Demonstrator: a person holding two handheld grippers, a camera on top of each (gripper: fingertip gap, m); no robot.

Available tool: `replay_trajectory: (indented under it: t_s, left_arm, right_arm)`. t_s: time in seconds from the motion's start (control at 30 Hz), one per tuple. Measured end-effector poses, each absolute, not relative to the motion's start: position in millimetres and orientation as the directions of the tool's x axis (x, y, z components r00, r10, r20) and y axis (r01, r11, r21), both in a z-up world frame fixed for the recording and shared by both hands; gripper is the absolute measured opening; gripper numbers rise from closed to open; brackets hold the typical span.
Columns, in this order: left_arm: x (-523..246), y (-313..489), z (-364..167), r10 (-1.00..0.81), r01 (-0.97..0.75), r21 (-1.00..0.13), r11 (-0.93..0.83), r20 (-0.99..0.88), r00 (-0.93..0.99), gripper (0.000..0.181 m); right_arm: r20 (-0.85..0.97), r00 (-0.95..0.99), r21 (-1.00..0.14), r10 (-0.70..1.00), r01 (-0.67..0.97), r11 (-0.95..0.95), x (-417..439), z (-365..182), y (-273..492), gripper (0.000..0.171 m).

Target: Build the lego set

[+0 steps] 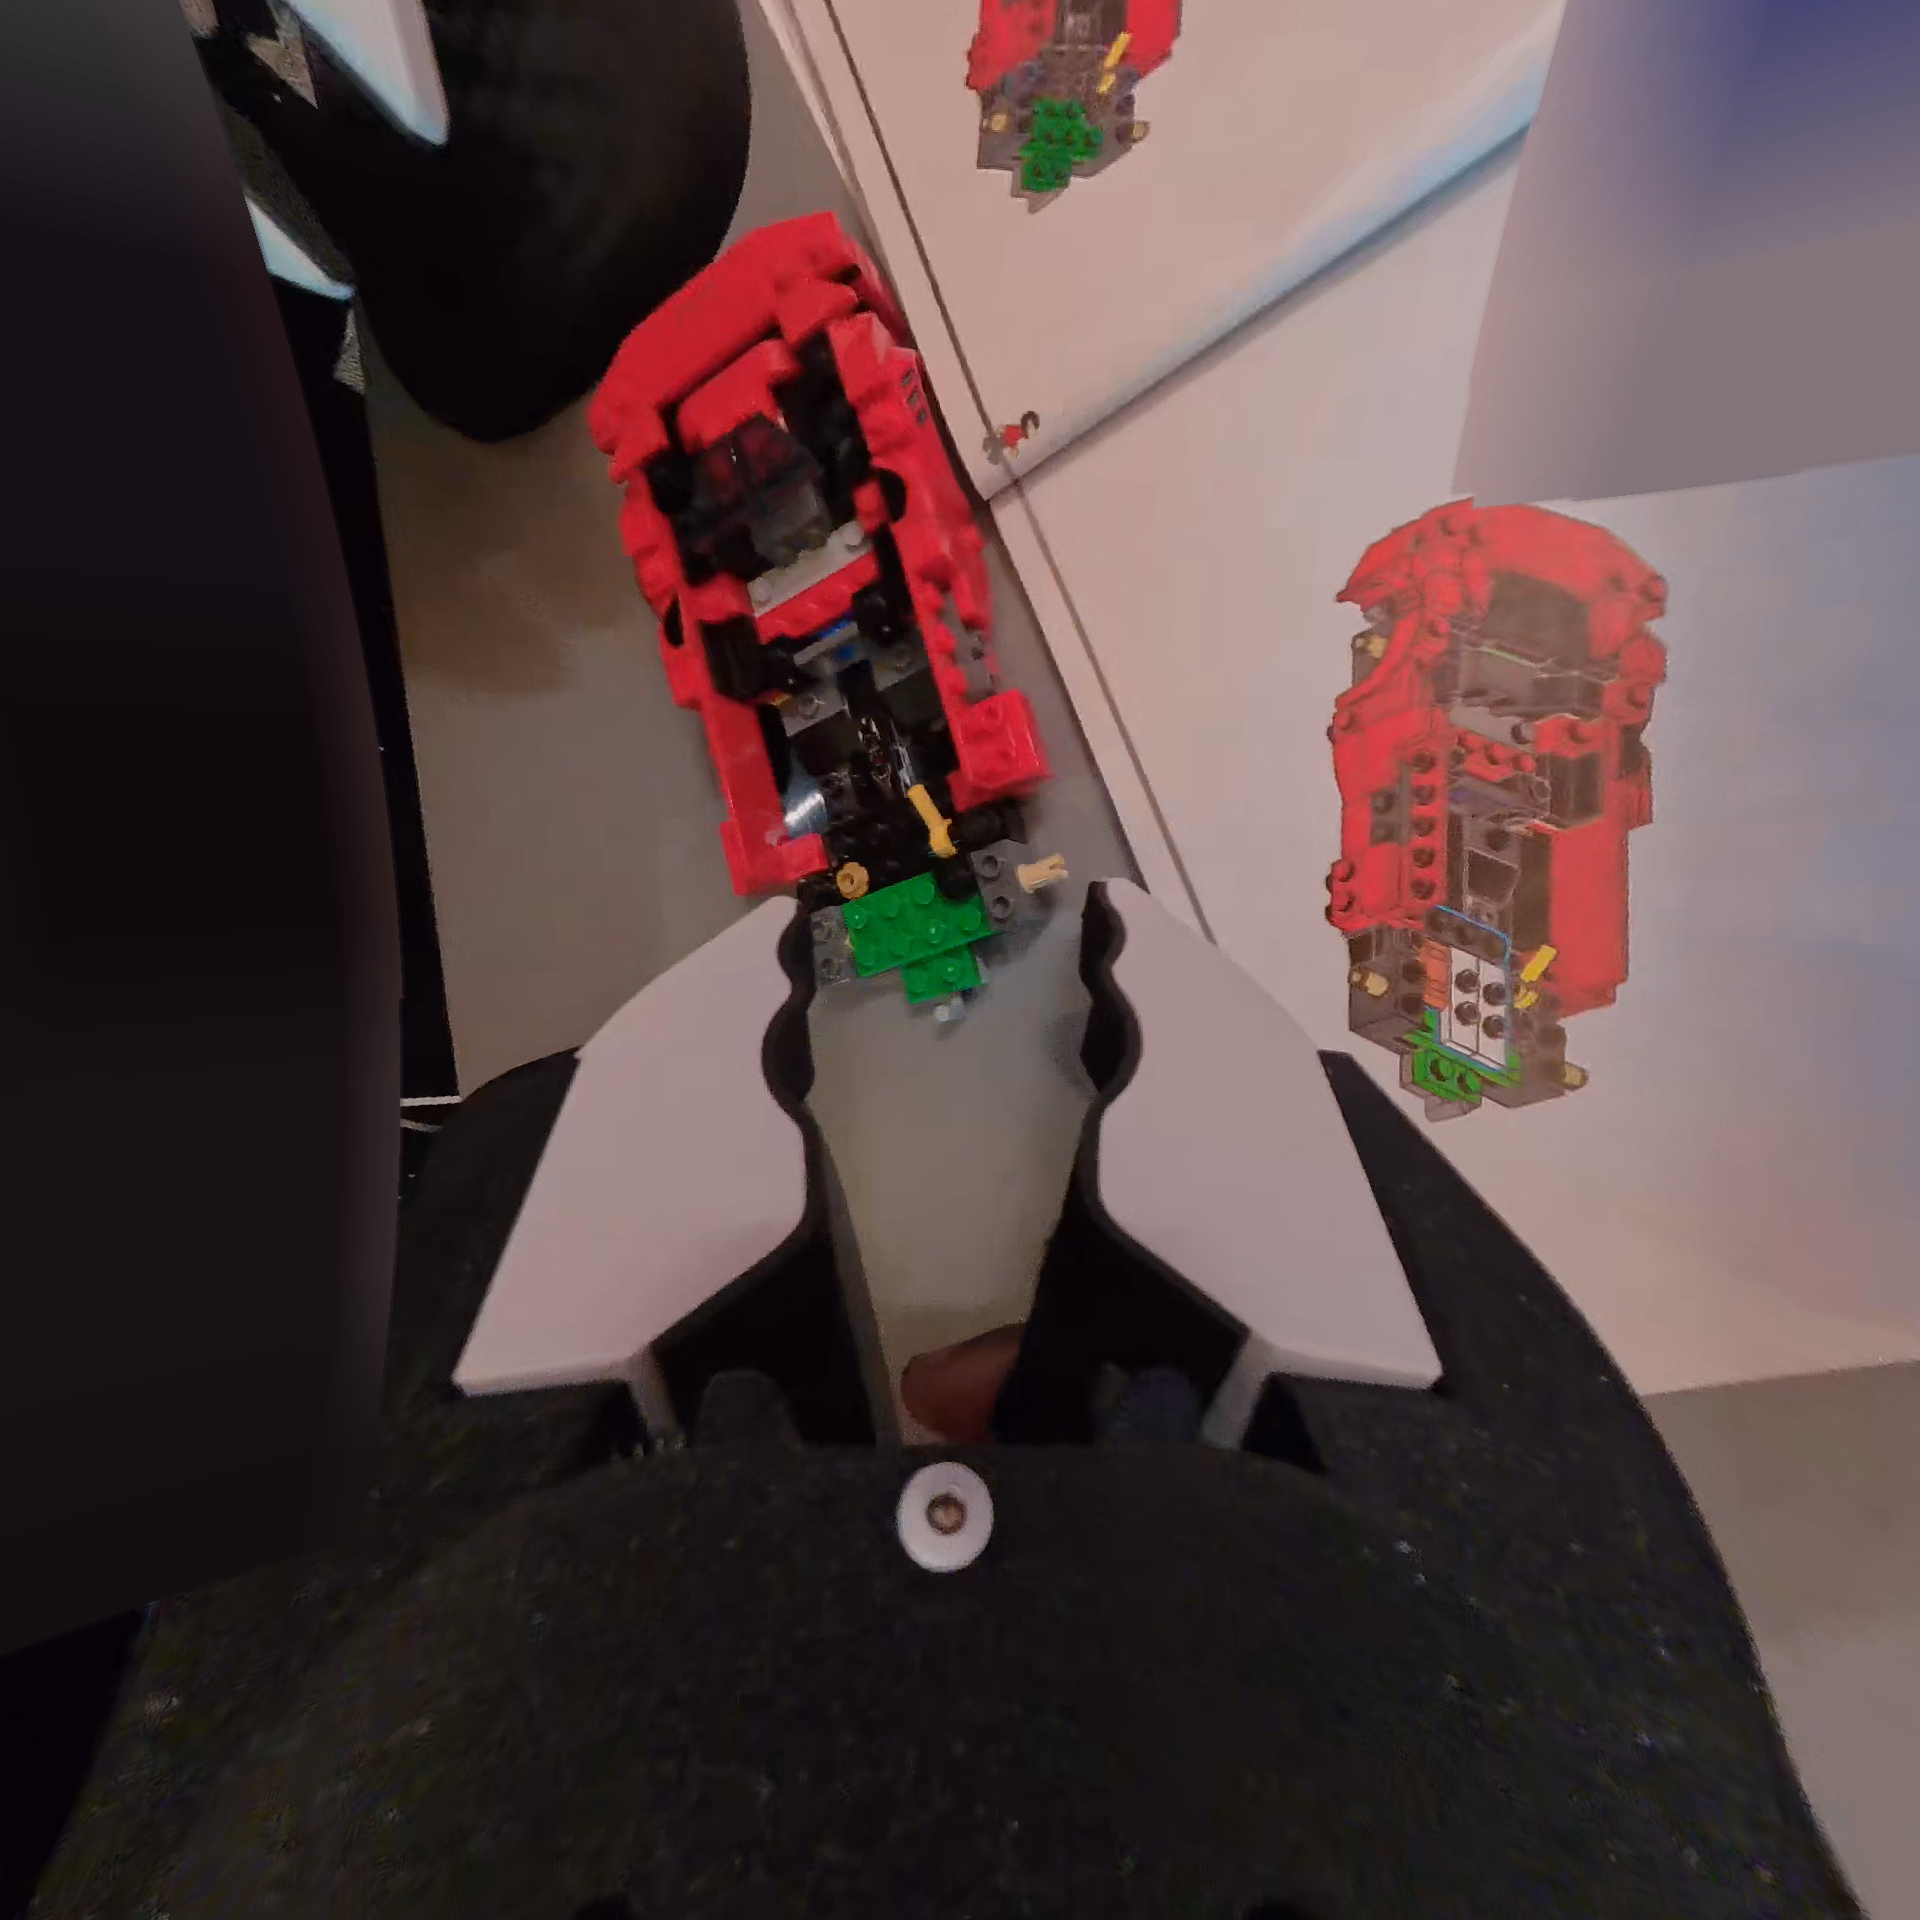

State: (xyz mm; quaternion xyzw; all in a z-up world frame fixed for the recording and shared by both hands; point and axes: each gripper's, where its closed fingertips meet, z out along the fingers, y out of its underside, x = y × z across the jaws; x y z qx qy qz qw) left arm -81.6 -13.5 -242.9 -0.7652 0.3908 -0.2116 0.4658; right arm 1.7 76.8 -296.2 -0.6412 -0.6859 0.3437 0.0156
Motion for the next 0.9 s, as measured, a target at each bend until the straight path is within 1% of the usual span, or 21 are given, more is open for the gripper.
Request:
replay_trajectory:
  t_s: [0.13,0.23,0.3,0.53,0.73,0.77,0.83,0.87,0.9]
  left_arm:
    - [-82,-13,-268,-0.762,-0.481,-0.813,-0.329,-0.072,0.643,0.041]
    - [-83,-9,-288,-0.749,-0.56,-0.749,-0.355,-0.131,0.65,0.046]
    - [-84,-4,-289,-0.741,-0.571,-0.745,-0.344,-0.158,0.653,0.042]
    - [-97,6,-292,-0.718,-0.628,-0.695,-0.35,-0.233,0.657,0.044]
    - [-104,4,-292,-0.713,-0.64,-0.693,-0.333,-0.259,0.652,0.041]
    - [-104,3,-291,-0.712,-0.638,-0.694,-0.333,-0.258,0.653,0.04]
    - [-106,1,-288,-0.709,-0.623,-0.711,-0.326,-0.252,0.659,0.039]
    - [-106,0,-285,-0.706,-0.61,-0.726,-0.319,-0.247,0.664,0.038]
    - [-106,-1,-281,-0.703,-0.594,-0.743,-0.309,-0.242,0.668,0.037]
  right_arm:
    - [-0.367,-0.241,-0.555,0.898,0.832,-0.004,-2,-298,74,0.057]
    - [-0.368,-0.253,-0.557,0.895,0.83,0.005,0,-304,69,0.059]
    - [-0.378,-0.24,-0.558,0.894,0.83,-0.013,3,-305,66,0.058]
    - [-0.392,-0.219,-0.571,0.893,0.819,-0.05,18,-304,40,0.057]
    - [-0.426,-0.225,-0.575,0.876,0.815,-0.071,27,-301,12,0.057]
    - [-0.41,-0.205,-0.577,0.889,0.813,-0.079,27,-300,14,0.054]
    - [-0.374,-0.17,-0.611,0.912,0.785,-0.105,26,-291,20,0.043]
    - [-0.346,-0.147,-0.629,0.927,0.769,-0.112,24,-286,23,0.03]
    - [-0.293,-0.112,-0.642,0.949,0.759,-0.109,22,-283,28,0.012]
